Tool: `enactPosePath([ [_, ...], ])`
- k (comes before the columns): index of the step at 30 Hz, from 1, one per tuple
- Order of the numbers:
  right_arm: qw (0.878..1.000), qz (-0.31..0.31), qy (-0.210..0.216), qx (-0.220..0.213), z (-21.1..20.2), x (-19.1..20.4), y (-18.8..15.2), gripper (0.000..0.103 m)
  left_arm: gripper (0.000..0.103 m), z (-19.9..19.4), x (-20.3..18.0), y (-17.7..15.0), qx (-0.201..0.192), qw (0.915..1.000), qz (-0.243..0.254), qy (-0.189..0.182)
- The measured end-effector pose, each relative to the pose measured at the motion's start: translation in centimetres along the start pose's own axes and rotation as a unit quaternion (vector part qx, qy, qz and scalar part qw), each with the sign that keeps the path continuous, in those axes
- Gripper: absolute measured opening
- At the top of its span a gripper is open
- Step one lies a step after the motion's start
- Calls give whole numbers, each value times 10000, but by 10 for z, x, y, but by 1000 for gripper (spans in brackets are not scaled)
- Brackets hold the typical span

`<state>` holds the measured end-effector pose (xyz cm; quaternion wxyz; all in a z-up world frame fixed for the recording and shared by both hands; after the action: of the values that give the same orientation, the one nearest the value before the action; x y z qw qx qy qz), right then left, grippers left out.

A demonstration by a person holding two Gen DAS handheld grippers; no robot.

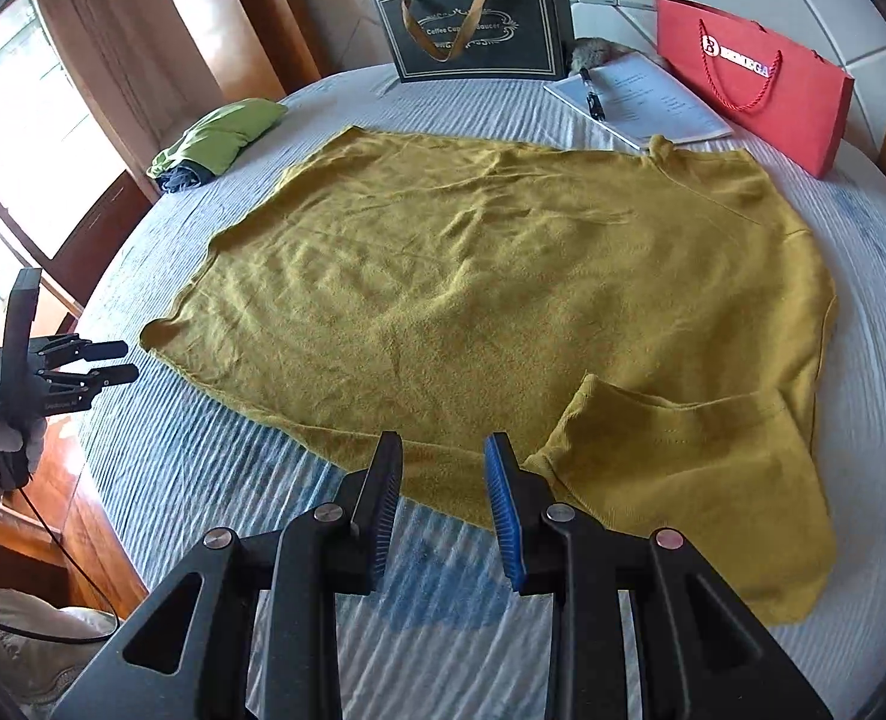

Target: Fold clothes

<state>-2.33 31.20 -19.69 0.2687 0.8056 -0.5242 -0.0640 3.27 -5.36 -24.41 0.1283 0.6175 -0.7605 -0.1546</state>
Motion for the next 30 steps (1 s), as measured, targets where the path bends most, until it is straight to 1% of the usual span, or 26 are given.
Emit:
enactPosePath([
  [3,9995,140,-237,183,3,1,-4,29,49,13,3,6,83,9997,179,-143],
  [5,9991,68,-317,277,3,7,-8,29,50,18,1,9,107,9993,273,-225],
  [7,9988,-81,-342,336,5,15,-11,30,50,18,3,11,118,9993,170,-326],
  [10,9964,-533,-485,443,10,30,-13,30,49,18,5,14,178,9989,-4,-438],
  [12,9933,-875,-559,499,15,39,-10,30,38,17,6,16,202,9986,-84,-472],
  [13,9918,-1017,-564,522,17,42,-7,31,29,16,7,17,212,9985,-126,-491],
  [14,9903,-1146,-567,547,20,43,-5,31,23,16,7,18,225,9982,-189,-531],
  [16,9879,-1307,-541,632,27,41,2,31,20,15,6,19,248,9976,-277,-586],
  [18,9859,-1432,-472,731,34,38,8,31,19,15,4,20,279,9976,-324,-546],
  [20,9836,-1549,-226,900,40,34,11,31,18,13,5,24,276,9969,-466,-569],
  [23,9755,-1871,27,1158,52,32,10,31,17,7,8,33,221,9945,-805,-637],
  [26,9673,-2079,188,1443,68,27,4,31,17,-2,11,51,77,9918,-1095,-659],
  [27,9657,-2144,210,1452,70,26,2,30,17,-5,10,59,19,9915,-1138,-631],
  [28,9656,-2208,207,1358,68,25,2,12,17,-9,10,67,-38,9912,-1180,-603],
  [29,9679,-2196,223,1202,62,23,5,0,17,-12,9,75,-96,9908,-1223,-575],
  [30,9709,-2149,252,1029,55,21,9,0,17,-12,13,83,-148,9904,-1270,-531],
])
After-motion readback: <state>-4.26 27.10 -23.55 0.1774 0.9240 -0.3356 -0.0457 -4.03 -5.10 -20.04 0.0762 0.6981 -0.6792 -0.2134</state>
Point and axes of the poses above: each gripper's, at about its wrist camera, not at the fingertips, and z roughly the way its jaws point, x to its left, y to its top, the point moved 5 cm from there along z, roughly the way its jaws point, and after that the axes turned 3 degrees about -y, right-handed, at the moved point
